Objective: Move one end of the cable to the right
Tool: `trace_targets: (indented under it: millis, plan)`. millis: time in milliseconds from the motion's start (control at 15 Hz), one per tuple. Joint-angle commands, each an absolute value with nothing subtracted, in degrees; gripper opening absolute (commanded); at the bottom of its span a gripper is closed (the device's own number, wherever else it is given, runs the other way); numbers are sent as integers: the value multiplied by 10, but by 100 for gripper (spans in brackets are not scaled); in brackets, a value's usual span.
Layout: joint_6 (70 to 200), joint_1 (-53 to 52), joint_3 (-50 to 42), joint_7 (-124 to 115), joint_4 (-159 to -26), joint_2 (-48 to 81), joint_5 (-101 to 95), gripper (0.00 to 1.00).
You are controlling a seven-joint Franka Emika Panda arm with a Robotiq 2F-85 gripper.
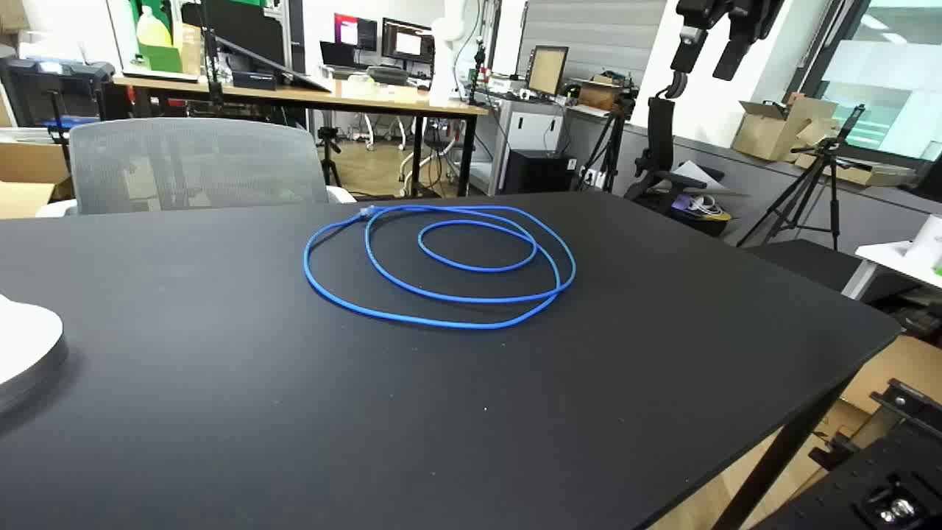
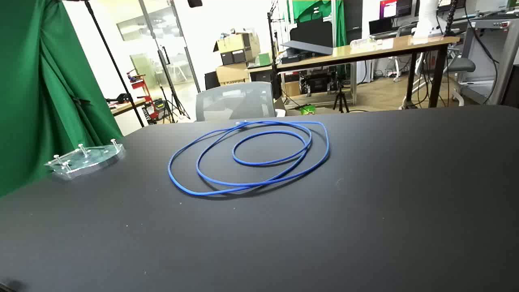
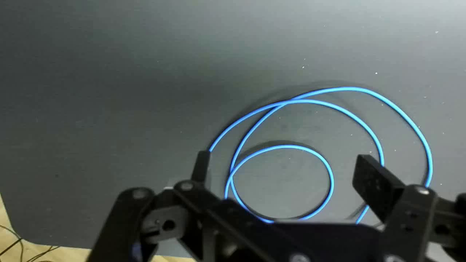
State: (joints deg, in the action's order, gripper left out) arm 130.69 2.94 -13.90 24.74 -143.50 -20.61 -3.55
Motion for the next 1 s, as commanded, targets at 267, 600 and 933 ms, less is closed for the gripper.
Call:
trace_targets:
  millis: [267,600,933]
  plan:
    - [1306,36,-132,250,-1434,-206,-32,100]
    - [1306,36,-132,250,-1433,-206,-32,100]
    - [1314,35,-142,264,-1404,-165,-21,100]
